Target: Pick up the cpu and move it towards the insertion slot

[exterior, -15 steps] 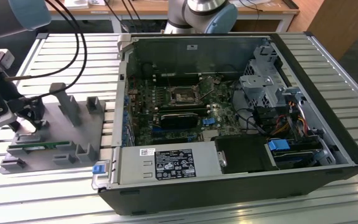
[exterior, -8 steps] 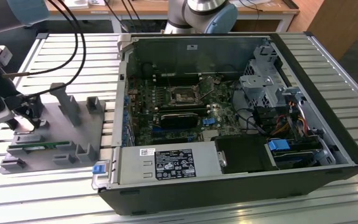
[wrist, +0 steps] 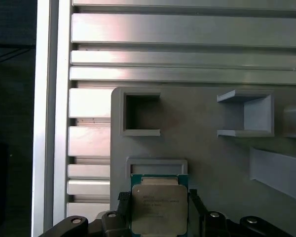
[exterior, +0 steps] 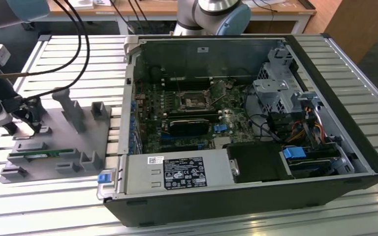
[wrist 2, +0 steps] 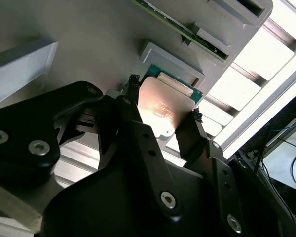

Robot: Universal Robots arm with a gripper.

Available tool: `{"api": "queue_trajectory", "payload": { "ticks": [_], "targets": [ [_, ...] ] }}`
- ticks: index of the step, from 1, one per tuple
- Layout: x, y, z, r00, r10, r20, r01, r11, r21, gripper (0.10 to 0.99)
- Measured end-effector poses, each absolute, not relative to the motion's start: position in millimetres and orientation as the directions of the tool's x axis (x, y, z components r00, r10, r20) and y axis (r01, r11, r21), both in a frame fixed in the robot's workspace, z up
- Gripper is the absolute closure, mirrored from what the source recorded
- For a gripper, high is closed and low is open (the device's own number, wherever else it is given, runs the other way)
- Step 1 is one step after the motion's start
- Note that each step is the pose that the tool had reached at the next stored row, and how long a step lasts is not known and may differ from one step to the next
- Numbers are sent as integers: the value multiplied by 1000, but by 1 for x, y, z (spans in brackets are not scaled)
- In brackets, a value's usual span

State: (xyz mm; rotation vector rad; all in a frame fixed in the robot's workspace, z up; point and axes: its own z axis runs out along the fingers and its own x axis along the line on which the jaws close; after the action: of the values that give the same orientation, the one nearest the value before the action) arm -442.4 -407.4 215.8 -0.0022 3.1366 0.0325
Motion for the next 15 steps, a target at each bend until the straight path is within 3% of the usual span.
{"api": "queue_trajectory", "payload": {
  "ticks": [15],
  "targets": [
    [-442,-407,232,-1000,-1,-5,-1,1000,21,541]
  ]
}}
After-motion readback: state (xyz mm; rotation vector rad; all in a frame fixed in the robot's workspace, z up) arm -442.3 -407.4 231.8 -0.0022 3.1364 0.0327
